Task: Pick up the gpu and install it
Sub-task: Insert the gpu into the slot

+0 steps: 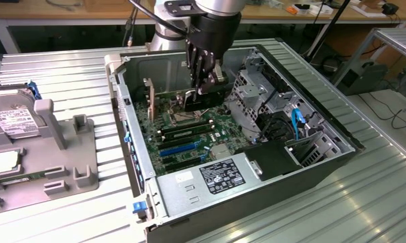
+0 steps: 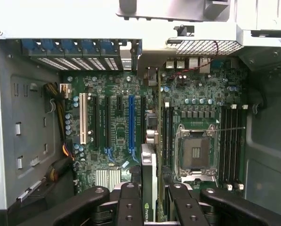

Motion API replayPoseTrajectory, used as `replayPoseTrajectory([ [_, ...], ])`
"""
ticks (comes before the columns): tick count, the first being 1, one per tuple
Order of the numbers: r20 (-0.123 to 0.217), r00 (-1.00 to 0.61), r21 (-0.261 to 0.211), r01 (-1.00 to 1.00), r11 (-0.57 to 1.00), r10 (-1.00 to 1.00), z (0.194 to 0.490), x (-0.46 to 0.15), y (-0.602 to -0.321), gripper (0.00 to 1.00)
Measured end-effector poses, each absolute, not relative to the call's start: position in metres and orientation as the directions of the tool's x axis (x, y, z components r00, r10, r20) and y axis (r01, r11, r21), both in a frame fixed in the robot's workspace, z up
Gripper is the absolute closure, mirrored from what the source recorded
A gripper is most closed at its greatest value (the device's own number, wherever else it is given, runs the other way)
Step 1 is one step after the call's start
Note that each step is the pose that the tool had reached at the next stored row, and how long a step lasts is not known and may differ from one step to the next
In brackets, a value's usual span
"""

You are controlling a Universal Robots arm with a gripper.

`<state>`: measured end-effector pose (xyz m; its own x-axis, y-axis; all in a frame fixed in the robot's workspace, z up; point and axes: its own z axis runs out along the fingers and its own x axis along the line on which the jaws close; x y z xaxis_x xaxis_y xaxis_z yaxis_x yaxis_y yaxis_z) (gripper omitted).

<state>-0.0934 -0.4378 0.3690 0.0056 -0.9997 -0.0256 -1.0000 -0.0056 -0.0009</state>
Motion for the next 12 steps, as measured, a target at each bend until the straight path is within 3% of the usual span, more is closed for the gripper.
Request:
replayPoseTrajectory([
  [12,-0.026,0.003,0.003,-1.0,-0.003,-1.0,0.354,-0.094,-0.442,0.73],
])
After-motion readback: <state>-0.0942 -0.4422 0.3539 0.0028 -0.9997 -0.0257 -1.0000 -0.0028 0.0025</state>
